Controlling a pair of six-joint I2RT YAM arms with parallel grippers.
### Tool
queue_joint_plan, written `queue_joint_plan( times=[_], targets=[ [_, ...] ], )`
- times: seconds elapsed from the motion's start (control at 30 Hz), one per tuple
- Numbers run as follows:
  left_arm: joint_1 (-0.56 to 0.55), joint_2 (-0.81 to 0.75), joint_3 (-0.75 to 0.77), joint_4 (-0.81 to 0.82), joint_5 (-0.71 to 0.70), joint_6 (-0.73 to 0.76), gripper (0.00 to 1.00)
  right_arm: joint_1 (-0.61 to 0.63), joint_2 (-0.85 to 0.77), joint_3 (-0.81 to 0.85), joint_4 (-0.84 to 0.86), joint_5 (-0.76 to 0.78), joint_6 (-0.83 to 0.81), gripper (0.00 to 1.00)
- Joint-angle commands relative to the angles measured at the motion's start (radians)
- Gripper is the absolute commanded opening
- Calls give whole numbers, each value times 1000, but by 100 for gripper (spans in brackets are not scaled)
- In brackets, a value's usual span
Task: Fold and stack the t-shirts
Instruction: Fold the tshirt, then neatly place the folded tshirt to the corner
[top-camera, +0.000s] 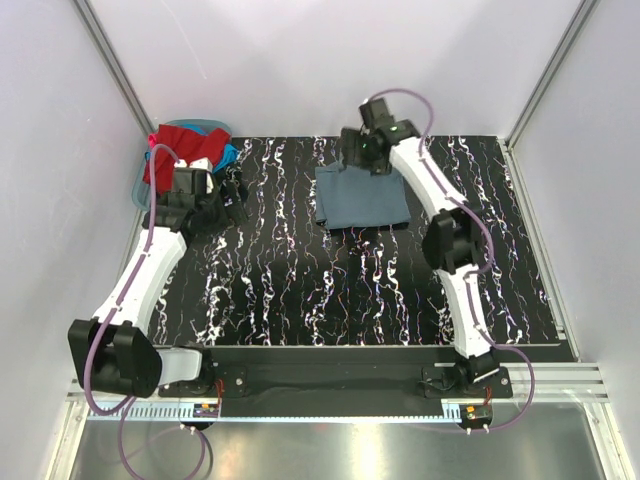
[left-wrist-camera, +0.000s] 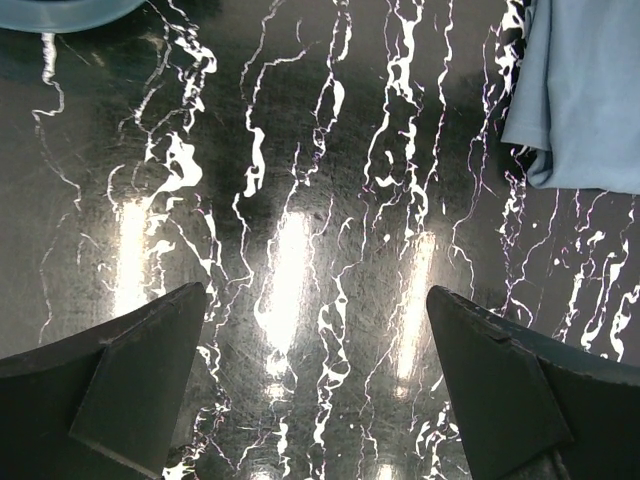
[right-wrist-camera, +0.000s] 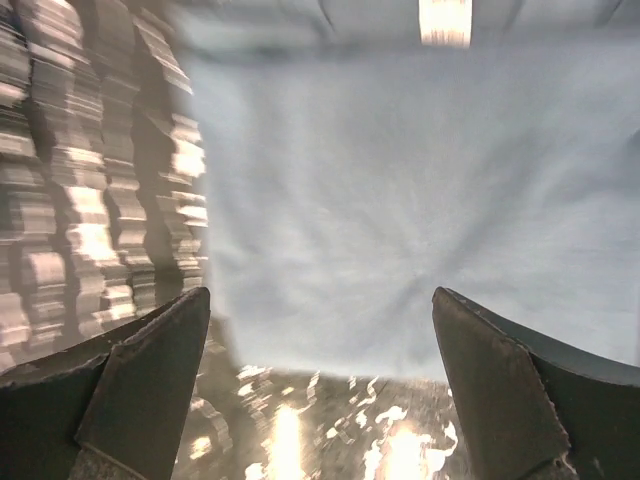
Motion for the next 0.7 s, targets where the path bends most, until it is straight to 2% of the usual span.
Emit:
queue_joint_plan(
  times=[0.0, 0.13, 0.23, 0.67],
  targets=[
    [-1, 26, 39, 26, 47, 12, 99, -63, -154, 32, 64, -59, -25, 100],
    [-1, 40, 57, 26, 61, 12, 99, -215, -136, -40, 57, -128, -28, 94],
    [-1, 35, 59, 23, 51, 15, 99, -264, -93, -66, 55, -196, -42, 88],
    [-1, 32, 67, -5, 58, 4, 99, -303, 47, -123, 80, -268, -108, 87]
  ],
)
